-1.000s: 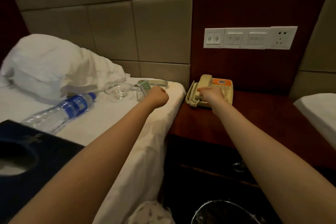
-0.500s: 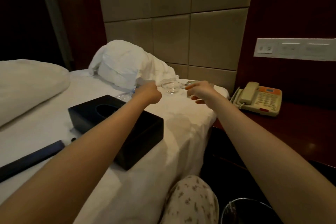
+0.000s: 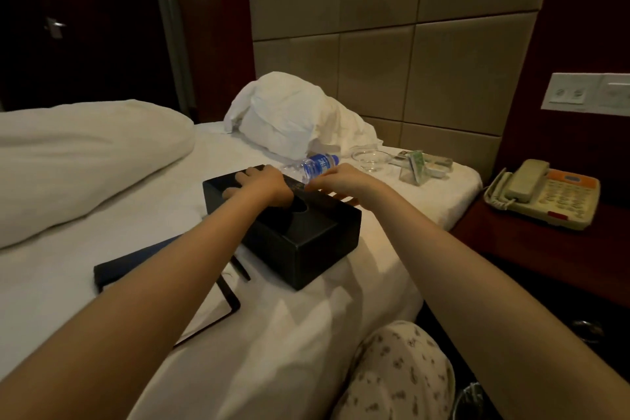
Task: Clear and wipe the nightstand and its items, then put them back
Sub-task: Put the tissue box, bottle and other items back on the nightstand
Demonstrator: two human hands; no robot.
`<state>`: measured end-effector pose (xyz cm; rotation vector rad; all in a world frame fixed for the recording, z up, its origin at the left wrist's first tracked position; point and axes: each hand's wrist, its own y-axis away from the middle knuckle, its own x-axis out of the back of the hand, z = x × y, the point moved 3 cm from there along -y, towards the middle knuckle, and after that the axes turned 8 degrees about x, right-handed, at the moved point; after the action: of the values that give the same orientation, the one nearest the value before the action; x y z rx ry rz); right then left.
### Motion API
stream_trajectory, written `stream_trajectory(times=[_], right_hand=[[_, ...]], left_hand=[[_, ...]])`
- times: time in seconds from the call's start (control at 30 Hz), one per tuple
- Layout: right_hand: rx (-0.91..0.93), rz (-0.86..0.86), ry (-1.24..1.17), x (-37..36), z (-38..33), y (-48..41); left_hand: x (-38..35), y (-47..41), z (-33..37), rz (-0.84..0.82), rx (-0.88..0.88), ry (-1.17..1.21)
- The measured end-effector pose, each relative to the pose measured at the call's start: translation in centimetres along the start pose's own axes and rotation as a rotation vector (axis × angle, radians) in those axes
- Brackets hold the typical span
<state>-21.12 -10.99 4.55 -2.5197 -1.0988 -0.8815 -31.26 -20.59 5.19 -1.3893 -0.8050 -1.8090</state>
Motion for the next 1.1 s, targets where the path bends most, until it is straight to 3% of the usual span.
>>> stream_trajectory(times=[0.13,0.3,0.5,0.83,1.1], right_hand=[[0.038,-0.111,0.159,-1.9,0.0,-0.2],[0.146,0.163,0.42,-1.8,-0.6,0.8],[0.206,0.212,0.397,2.5,-2.2,3.0],[-0.004,0.421,0.315,11.2,1.9,6.6],[-0.254,0.664,0.274,18.5,10.1,11.5]], left_hand=[[-0.2,0.7,-0.2,0.026,0.013,-0.015],[0.8,1.1,-0.4,0.052,-0.016,0.032],[3.3,2.5,1.7,0.043,-0.111,0.117],[4.7,7.3,10.8,0.132,-0.313,0.207],[-0.5,10.5,18.9,-0.079,-0.569,0.418]])
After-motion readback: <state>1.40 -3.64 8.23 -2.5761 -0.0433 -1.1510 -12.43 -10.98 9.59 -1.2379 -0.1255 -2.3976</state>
